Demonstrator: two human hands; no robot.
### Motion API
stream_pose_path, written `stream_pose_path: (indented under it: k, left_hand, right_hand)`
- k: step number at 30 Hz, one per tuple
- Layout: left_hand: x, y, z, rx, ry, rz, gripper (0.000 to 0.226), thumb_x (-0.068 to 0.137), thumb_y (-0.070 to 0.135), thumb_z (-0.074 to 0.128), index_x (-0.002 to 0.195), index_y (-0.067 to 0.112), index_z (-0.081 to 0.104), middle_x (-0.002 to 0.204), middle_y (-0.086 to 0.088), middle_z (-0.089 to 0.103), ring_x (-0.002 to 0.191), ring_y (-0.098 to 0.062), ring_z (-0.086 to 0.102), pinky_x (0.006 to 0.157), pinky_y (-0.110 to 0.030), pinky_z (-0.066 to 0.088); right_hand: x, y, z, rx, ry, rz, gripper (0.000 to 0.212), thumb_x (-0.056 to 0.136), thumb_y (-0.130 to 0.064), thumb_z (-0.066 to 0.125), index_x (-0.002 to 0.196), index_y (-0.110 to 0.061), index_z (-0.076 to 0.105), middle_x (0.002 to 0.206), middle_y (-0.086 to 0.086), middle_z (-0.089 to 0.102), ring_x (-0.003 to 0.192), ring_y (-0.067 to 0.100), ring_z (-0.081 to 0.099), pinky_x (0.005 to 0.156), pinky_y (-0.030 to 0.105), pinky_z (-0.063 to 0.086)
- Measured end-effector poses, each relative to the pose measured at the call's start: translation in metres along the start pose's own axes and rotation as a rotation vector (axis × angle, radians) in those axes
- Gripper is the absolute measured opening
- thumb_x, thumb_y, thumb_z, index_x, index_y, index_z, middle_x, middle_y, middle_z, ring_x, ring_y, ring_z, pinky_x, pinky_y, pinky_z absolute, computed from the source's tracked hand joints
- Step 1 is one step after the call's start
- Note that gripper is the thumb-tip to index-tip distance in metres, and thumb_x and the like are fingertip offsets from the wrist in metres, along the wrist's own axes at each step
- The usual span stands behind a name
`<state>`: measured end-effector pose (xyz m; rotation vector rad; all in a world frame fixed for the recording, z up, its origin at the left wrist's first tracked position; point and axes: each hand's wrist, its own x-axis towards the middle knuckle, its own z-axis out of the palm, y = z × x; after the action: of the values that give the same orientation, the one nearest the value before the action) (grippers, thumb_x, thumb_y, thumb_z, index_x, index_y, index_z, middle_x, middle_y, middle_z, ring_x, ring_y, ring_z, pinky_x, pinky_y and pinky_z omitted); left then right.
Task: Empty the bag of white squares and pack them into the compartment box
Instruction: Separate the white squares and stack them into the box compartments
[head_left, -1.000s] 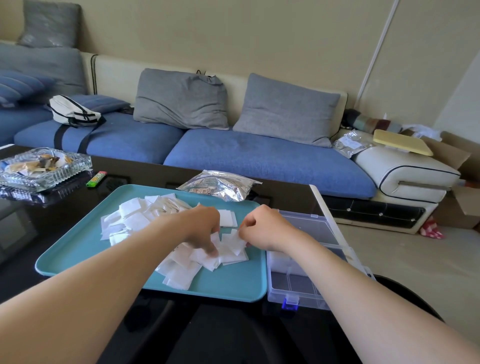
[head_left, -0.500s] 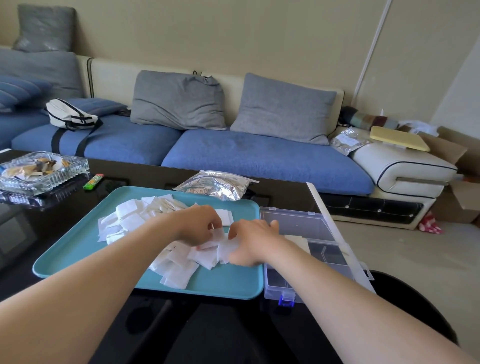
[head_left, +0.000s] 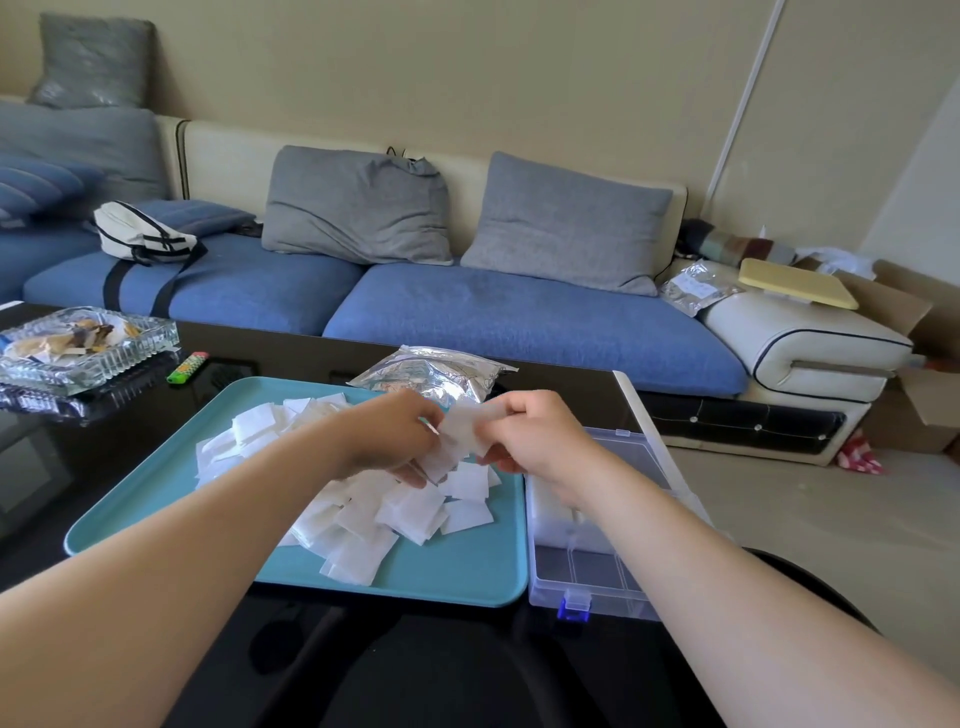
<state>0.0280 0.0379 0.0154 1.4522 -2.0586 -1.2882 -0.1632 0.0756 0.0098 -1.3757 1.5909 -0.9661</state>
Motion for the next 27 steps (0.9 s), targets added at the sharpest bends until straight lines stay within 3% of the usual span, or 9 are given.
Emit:
stream_pose_path:
  k: [4, 8, 14, 17, 20, 23, 27]
  left_hand:
    - [0.003, 0.010, 0.004, -0.352, 0.033, -0.053, 0.019, 0.105, 0.004, 0.051, 0.119, 0.005, 0.064, 0.107, -0.017, 0.079, 0.097, -0.029, 0.078, 0.091, -0.047, 0.063]
    - [0.007, 0.021, 0.011, -0.543, 0.141, -0.039, 0.020, 0.107, 0.006, 0.051, 0.121, 0.005, 0.064, 0.110, -0.015, 0.078, 0.100, -0.028, 0.077, 0.093, -0.046, 0.062]
    - [0.009, 0.021, 0.011, -0.489, 0.167, -0.038, 0.023, 0.106, 0.008, 0.054, 0.127, 0.009, 0.064, 0.115, -0.012, 0.076, 0.104, -0.025, 0.076, 0.096, -0.045, 0.061]
    - [0.008, 0.021, 0.010, -0.469, 0.167, -0.042, 0.026, 0.106, 0.007, 0.054, 0.130, 0.009, 0.064, 0.118, -0.012, 0.075, 0.105, -0.025, 0.075, 0.096, -0.045, 0.061]
    - [0.006, 0.022, 0.009, -0.462, 0.157, -0.042, 0.028, 0.106, 0.006, 0.053, 0.132, 0.009, 0.063, 0.121, -0.013, 0.073, 0.106, -0.027, 0.075, 0.096, -0.045, 0.061]
    - [0.005, 0.022, 0.009, -0.488, 0.142, -0.039, 0.028, 0.108, 0.005, 0.049, 0.131, 0.006, 0.064, 0.117, -0.014, 0.075, 0.103, -0.026, 0.076, 0.096, -0.046, 0.061]
    - [0.004, 0.022, 0.009, -0.518, 0.119, -0.029, 0.029, 0.109, 0.004, 0.045, 0.130, 0.001, 0.064, 0.115, -0.016, 0.075, 0.103, -0.026, 0.076, 0.098, -0.047, 0.060]
  right_hand:
    - [-0.004, -0.010, 0.003, 0.372, 0.095, 0.143, 0.001, 0.096, -0.005, 0.067, 0.097, -0.006, 0.067, 0.094, 0.020, 0.079, 0.076, 0.028, 0.078, 0.066, 0.033, 0.060]
    - [-0.001, -0.002, 0.002, 0.155, 0.162, 0.097, 0.009, 0.089, -0.021, 0.080, 0.088, -0.013, 0.077, 0.087, 0.005, 0.073, 0.075, 0.019, 0.066, 0.066, 0.030, 0.056]
    - [-0.001, 0.001, -0.002, 0.087, 0.191, -0.016, 0.011, 0.092, -0.020, 0.080, 0.082, -0.021, 0.077, 0.081, 0.002, 0.074, 0.070, 0.015, 0.062, 0.069, 0.029, 0.051]
    - [-0.002, 0.000, -0.004, 0.096, 0.161, -0.058, 0.006, 0.093, -0.017, 0.080, 0.097, -0.021, 0.078, 0.087, 0.001, 0.077, 0.064, 0.008, 0.065, 0.060, 0.019, 0.050]
    - [-0.001, 0.001, -0.004, 0.075, 0.145, -0.061, 0.021, 0.093, -0.020, 0.081, 0.113, -0.016, 0.078, 0.092, 0.000, 0.078, 0.063, 0.005, 0.066, 0.056, 0.016, 0.048]
    - [0.000, 0.003, -0.003, 0.092, 0.139, -0.067, 0.024, 0.093, -0.021, 0.081, 0.116, -0.015, 0.078, 0.095, 0.001, 0.078, 0.062, 0.004, 0.066, 0.053, 0.012, 0.047]
    - [0.001, 0.003, -0.003, 0.099, 0.125, -0.067, 0.023, 0.095, -0.020, 0.079, 0.117, -0.017, 0.076, 0.095, 0.001, 0.077, 0.062, 0.005, 0.066, 0.058, 0.018, 0.050]
